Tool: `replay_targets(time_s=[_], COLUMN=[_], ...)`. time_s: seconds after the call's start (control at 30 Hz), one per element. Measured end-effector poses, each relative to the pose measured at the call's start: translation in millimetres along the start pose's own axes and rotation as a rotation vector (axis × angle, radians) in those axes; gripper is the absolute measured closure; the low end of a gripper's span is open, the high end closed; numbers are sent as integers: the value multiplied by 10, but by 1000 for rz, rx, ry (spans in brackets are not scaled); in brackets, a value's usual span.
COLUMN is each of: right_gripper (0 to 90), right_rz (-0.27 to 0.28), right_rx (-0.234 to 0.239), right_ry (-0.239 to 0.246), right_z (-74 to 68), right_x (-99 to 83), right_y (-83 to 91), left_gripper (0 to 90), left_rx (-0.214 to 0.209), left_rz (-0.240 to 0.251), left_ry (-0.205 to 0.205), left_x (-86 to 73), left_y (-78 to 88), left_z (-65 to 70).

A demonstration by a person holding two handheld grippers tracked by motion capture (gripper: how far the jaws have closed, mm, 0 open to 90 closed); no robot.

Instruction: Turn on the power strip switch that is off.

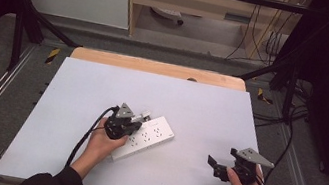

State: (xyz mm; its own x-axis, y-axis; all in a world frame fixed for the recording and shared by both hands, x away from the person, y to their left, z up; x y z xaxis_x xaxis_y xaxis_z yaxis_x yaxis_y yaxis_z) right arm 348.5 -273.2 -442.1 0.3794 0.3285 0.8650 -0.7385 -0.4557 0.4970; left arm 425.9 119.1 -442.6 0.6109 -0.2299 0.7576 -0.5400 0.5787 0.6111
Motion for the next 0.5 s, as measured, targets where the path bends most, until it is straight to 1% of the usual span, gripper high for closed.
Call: replay_targets(time_s=[0.03,0.2,0.3,0.43,0.5], right_gripper=[39,39,39,39,39], right_rz=[0,-2,0,0,0], right_rx=[1,2,0,0,0], right_ry=[1,0,2,1,3], right_z=[0,-1,-1,-1,-1], right_x=[0,1,1,1,1], right_y=[1,-1,-2,-2,-3], left_gripper=[900,900,900,900,900], left_rx=[7,9,11,11,0], left_rz=[-3,-2,-1,3,6], left_ry=[-5,19,8,6,1], left_x=[-6,-11,-13,-18,-20], left_y=[-1,16,17,17,9], left_z=[-3,-41,-38,-36,-23])
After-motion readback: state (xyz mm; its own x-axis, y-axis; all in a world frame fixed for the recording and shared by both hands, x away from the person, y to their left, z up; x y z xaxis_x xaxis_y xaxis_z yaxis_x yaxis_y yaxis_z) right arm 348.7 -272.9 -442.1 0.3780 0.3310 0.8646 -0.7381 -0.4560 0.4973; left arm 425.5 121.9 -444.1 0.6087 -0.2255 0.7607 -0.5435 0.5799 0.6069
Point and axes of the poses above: each handheld gripper's, and its own axes: y roughly backward along the jaws, x roughly out of its top, z roughly to its right, the point moved 1 cm from there along -y, roughly forward along the jaws, and after that the axes turned 13 degrees about y, right-handed, at the moved point
